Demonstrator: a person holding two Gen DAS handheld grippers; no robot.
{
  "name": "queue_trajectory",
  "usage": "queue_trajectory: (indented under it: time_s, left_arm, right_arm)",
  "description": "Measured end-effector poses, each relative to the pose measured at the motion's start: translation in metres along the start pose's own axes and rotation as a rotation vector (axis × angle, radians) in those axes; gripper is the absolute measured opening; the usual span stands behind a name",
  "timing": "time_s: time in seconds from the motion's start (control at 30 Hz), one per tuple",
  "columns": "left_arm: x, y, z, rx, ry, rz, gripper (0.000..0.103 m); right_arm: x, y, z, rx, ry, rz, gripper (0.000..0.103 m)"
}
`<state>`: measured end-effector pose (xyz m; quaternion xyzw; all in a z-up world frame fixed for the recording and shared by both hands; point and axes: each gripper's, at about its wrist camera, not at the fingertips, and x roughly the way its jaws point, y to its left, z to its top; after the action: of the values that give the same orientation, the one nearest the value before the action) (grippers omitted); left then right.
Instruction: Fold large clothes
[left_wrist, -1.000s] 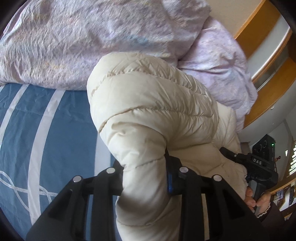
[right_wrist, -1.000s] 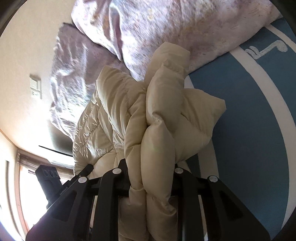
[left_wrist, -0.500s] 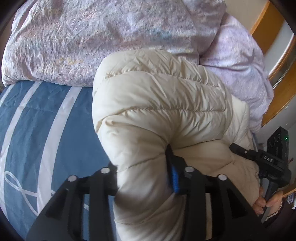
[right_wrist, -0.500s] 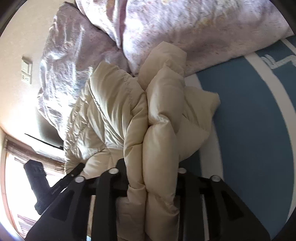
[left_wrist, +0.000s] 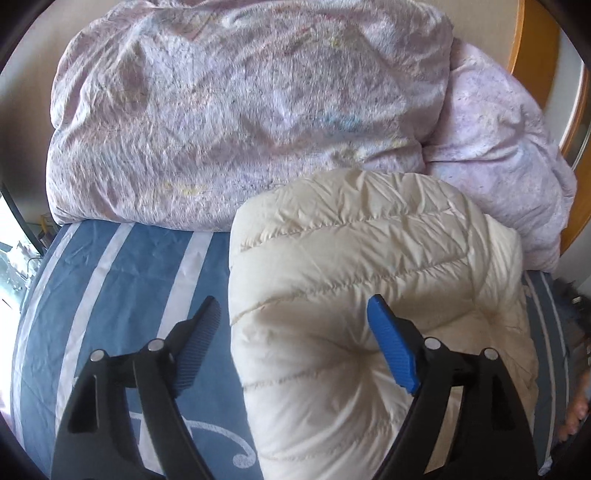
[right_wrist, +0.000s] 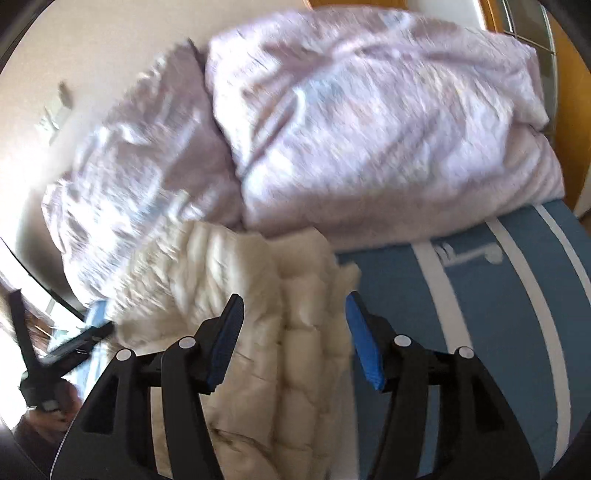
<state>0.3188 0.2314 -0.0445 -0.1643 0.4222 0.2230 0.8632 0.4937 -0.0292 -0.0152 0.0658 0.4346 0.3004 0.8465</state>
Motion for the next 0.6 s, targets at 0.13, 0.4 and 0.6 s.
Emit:
queue_trajectory:
  time_s: [0.13, 0.4, 0.6]
  left_arm:
    - [0.018, -0.013, -0.002, 0.029, 0.051, -0.016, 0.081]
    - [0.033, -0.047, -0.019, 0.118, 0.085, -0.061, 0.081]
    - [0.037, -0.049, -0.022, 0.12, 0.085, -0.079, 0.081]
  right_arm:
    - [0.006, 0.017, -0.005, -0.063, 0.053, 0.079, 0.053]
    - [0.027, 0.048, -0.018, -0.157, 0.111, 0.107, 0.035]
    - [0.052, 0.037, -0.025, -0.159, 0.138, -0.009, 0.035]
